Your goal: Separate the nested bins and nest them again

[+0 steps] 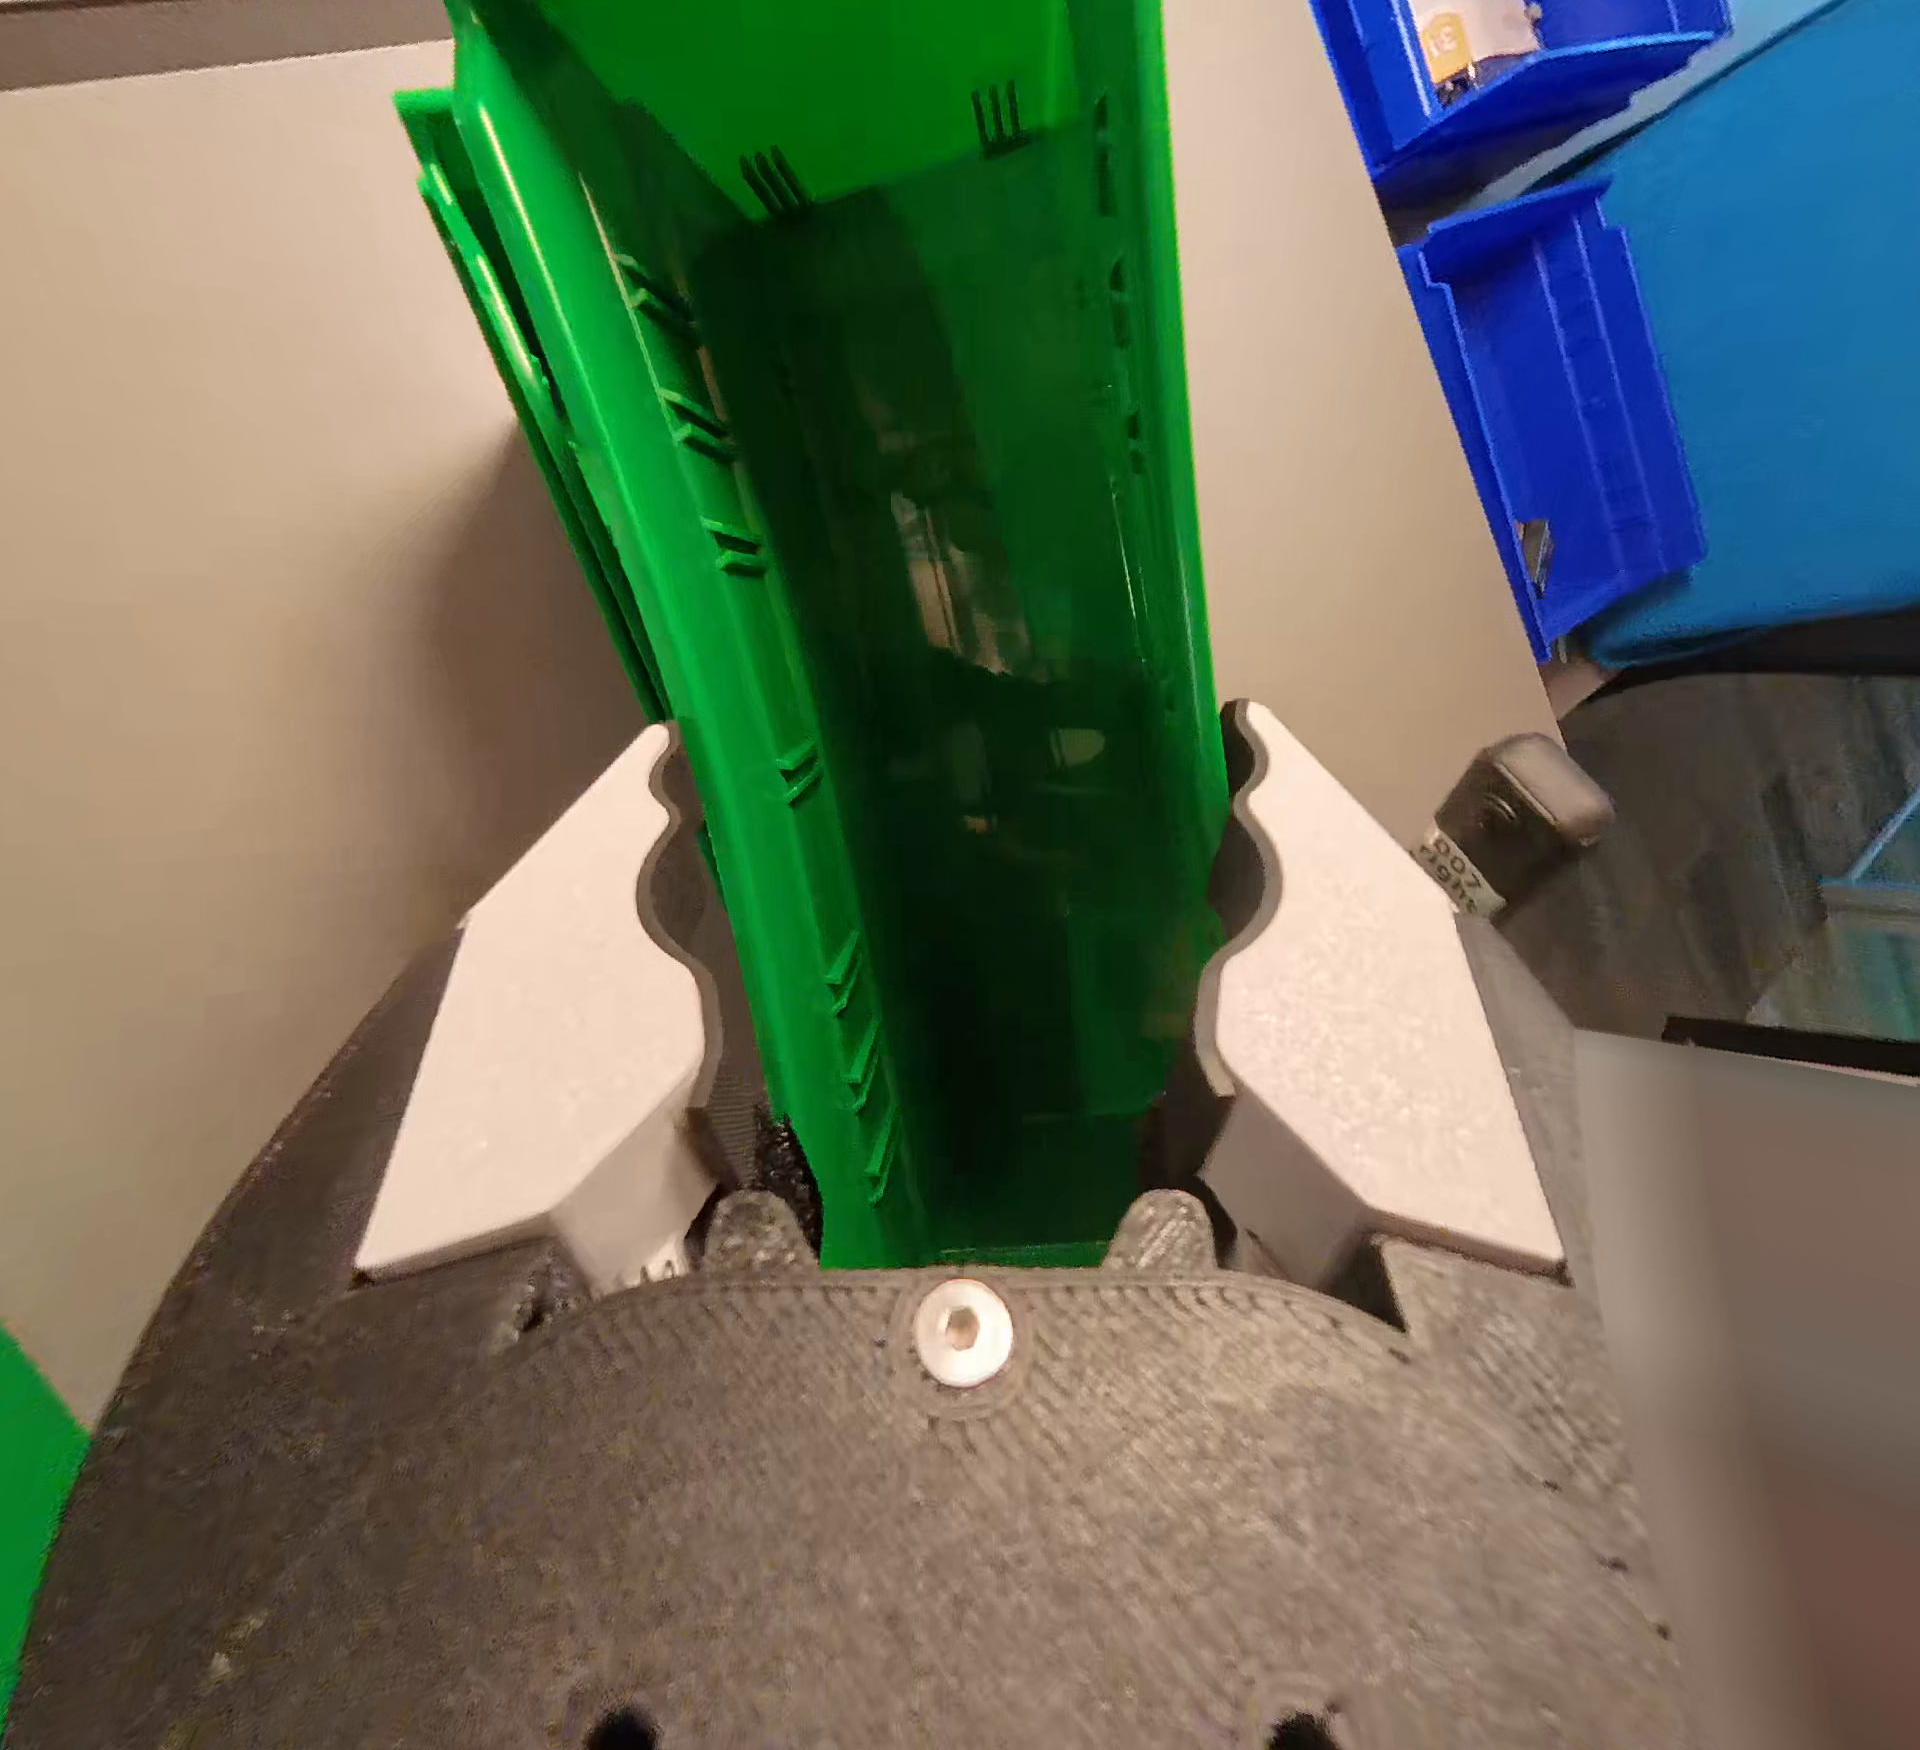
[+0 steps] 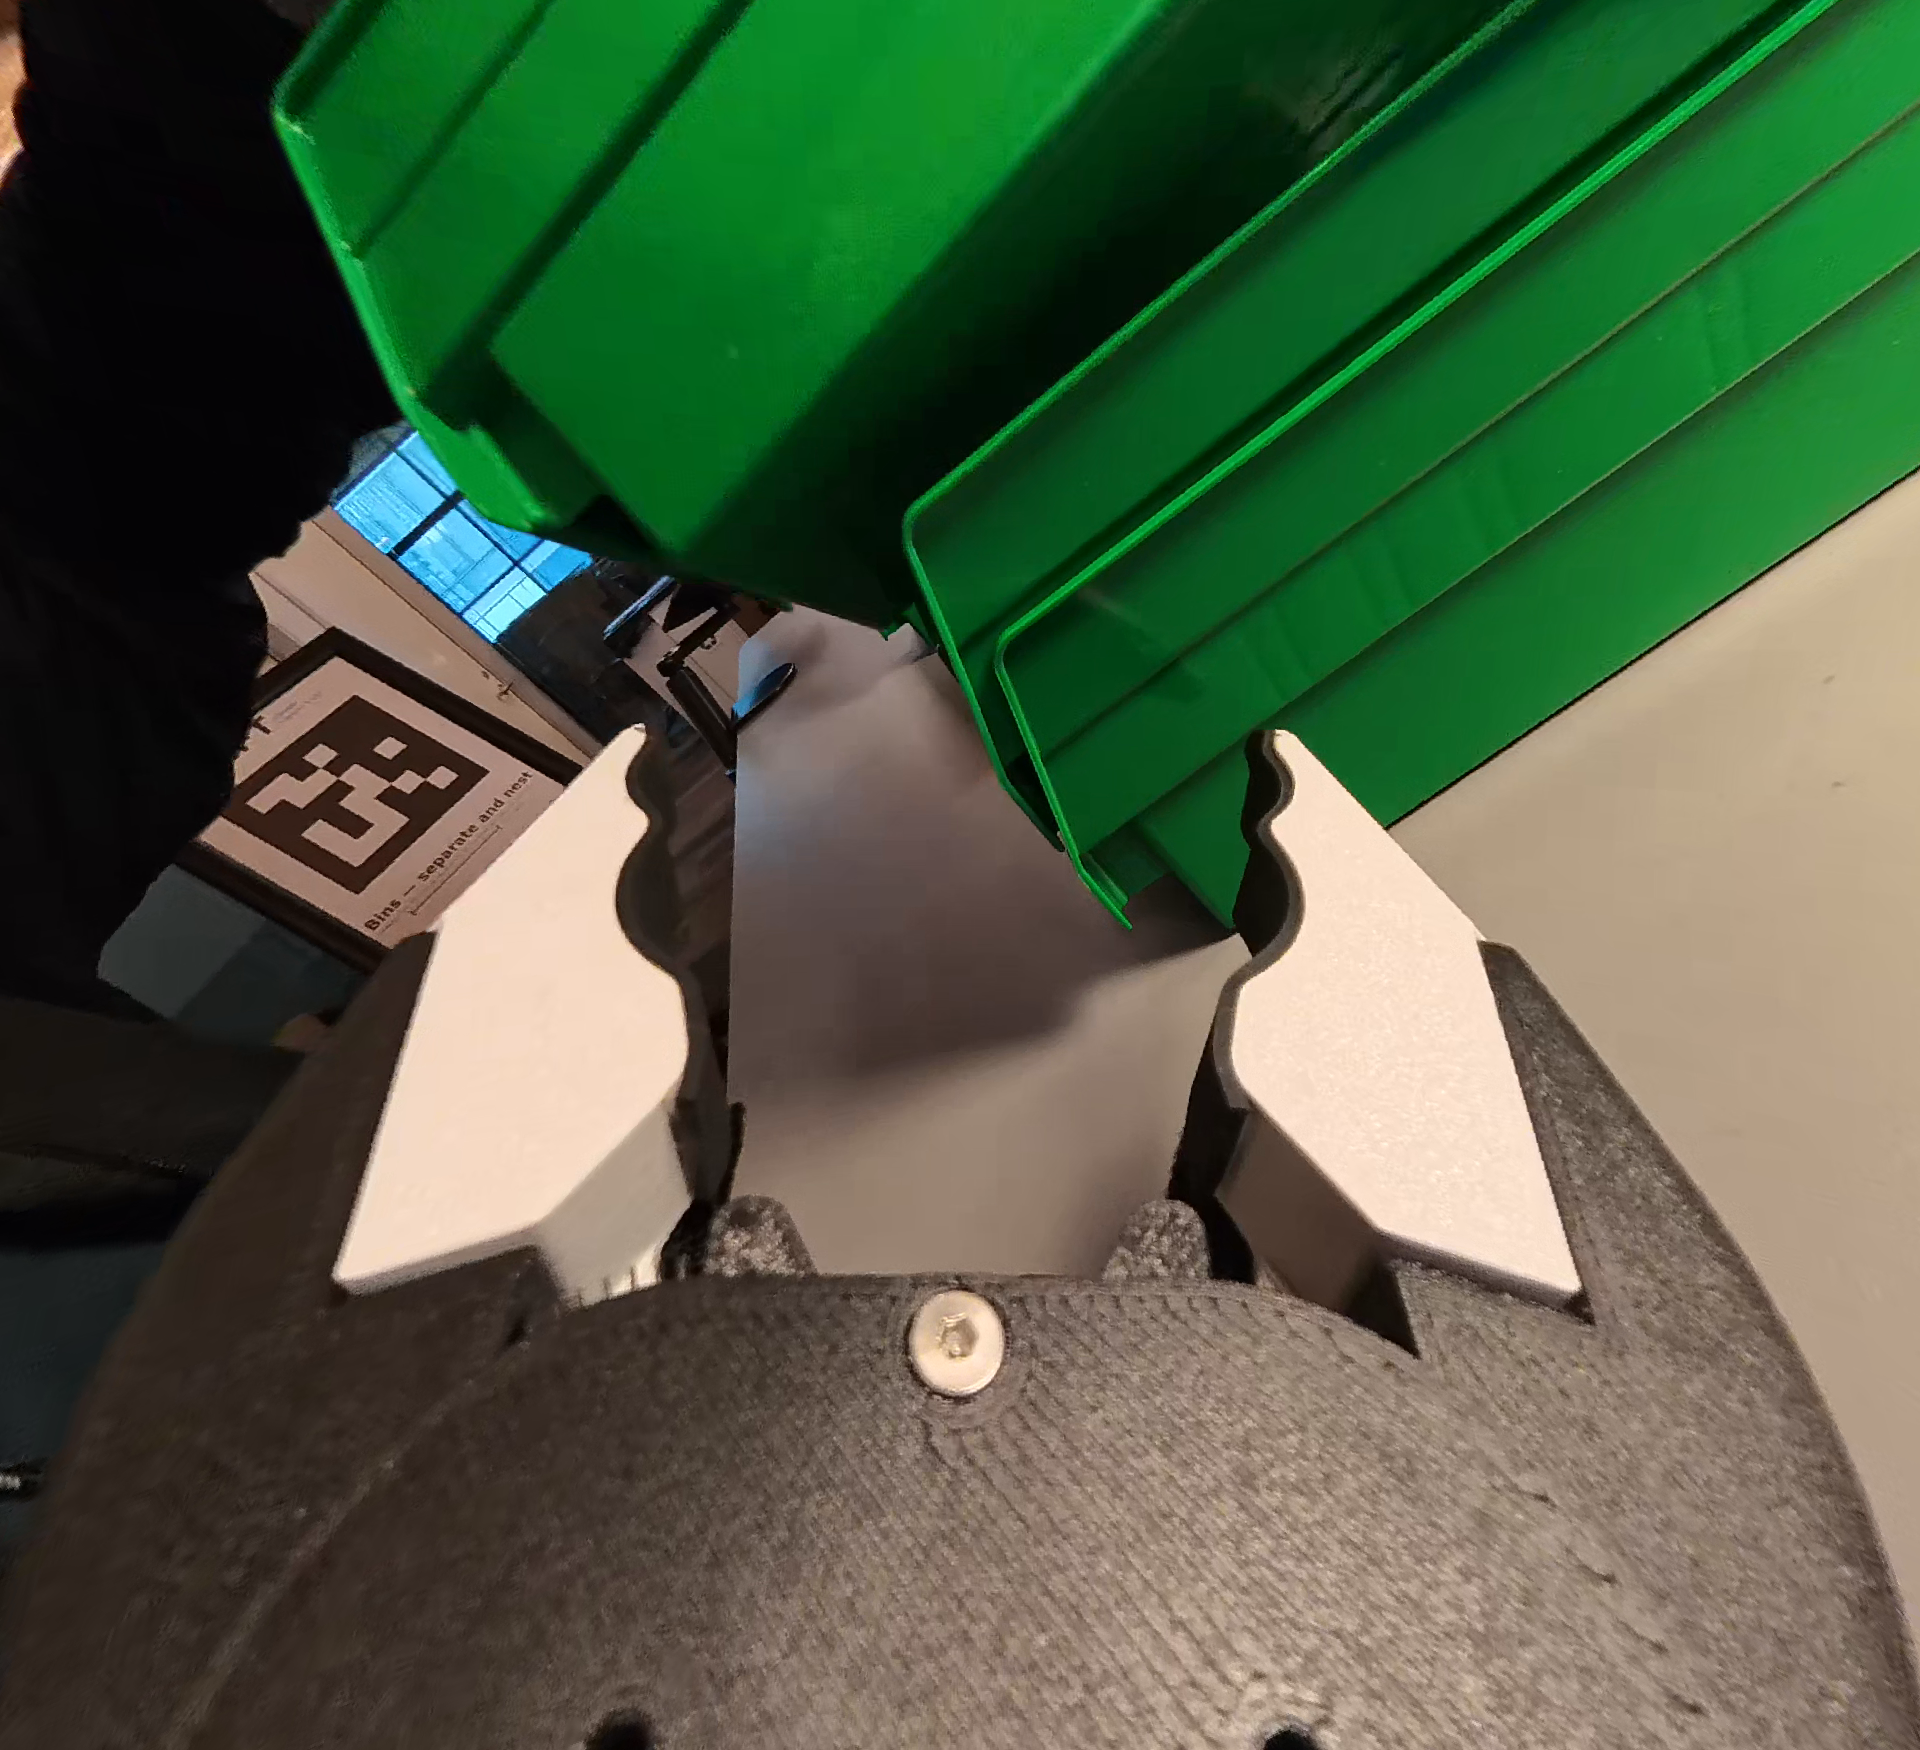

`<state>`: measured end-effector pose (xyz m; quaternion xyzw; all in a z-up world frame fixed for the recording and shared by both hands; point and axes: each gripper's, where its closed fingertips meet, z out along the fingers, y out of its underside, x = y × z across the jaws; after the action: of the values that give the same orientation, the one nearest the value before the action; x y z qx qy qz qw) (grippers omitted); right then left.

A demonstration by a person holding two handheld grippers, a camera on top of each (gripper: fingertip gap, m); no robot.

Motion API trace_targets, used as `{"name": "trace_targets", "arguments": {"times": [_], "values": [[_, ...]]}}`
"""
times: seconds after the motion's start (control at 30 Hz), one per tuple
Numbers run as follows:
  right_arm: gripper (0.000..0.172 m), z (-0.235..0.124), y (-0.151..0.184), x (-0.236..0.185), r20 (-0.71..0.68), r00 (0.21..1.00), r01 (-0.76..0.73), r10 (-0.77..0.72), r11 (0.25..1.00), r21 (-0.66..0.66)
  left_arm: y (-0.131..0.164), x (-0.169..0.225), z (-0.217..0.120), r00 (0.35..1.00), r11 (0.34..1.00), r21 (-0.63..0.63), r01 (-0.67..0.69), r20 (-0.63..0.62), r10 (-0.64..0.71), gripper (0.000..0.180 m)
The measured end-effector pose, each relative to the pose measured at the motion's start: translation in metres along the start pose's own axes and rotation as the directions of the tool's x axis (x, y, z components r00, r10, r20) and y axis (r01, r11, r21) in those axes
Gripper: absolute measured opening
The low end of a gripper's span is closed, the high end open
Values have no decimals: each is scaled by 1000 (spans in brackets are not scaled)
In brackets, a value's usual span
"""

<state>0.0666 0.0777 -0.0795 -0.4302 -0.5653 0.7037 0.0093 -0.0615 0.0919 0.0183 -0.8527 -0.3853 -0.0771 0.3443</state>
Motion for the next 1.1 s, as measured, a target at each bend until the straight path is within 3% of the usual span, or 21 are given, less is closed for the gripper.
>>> {"name": "trace_targets", "arguments": {"times": [0.3,0.57,0.8,1.1], "values": [[110,0,0,-1,13,1000,-11,11,1000,0,-12,-20,6,983,999,30,-27,181,21,102],[112,-1,0,-1,14,1000,-11,11,1000,4,-17,-32,21,941,992,-44,-115,316,123,103],[112,-1,0,-1,13,1000,-11,11,1000,2,-14,-34,40,923,983,-77,-164,339,181,108],[112,0,1,-2,14,1000,-10,10,1000,-5,-14,-38,54,903,975,-2,-223,376,207,115]]}}
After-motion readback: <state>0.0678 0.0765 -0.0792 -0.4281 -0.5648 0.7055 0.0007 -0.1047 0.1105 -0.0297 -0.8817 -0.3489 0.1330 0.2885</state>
